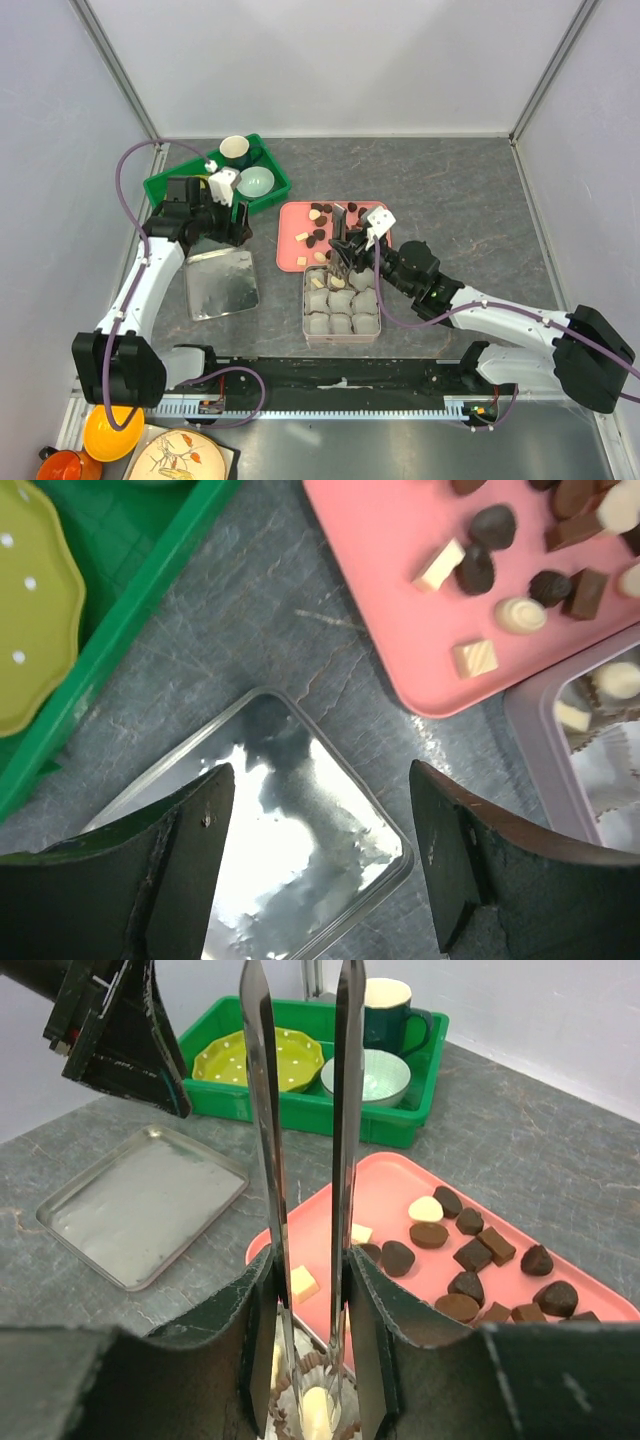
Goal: Pack the chocolate
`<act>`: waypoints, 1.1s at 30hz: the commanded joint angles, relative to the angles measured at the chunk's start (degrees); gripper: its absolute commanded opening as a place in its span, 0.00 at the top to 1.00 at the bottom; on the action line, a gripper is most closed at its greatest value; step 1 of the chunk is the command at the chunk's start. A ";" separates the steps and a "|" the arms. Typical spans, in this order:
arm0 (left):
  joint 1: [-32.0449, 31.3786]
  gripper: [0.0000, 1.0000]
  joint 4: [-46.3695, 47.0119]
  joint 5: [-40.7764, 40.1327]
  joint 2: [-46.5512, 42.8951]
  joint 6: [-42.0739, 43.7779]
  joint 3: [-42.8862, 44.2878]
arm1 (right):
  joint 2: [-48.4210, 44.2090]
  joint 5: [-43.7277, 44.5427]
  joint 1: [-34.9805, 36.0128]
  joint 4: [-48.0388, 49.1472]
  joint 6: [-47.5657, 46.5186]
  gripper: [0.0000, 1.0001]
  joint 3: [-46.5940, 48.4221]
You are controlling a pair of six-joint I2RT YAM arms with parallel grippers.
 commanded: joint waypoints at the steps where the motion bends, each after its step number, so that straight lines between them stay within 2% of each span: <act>1: -3.95 0.22 0.01 3.16 1.51 -1.61 10.40 | 0.44 -2.47 0.41 2.11 0.12 0.62 5.32; 6: -13.60 0.22 -1.22 -3.60 5.82 -1.97 18.51 | 3.70 -4.85 0.67 2.89 0.55 0.62 8.04; 9: -16.95 0.22 -2.01 -6.59 8.72 -2.14 22.03 | 5.89 -5.81 0.59 2.90 0.12 0.62 10.32; 16: -19.25 0.22 -2.89 -8.63 11.71 -3.55 27.22 | 13.10 -6.87 0.68 2.99 -2.61 0.62 16.65; 28: -23.38 0.21 -4.38 -8.54 8.73 -2.24 24.41 | 22.95 -9.58 0.68 3.78 -2.26 0.62 24.30; 33: -24.35 0.22 -4.47 -8.54 7.94 -1.62 22.75 | 24.88 -10.47 0.68 0.53 -2.26 0.62 26.94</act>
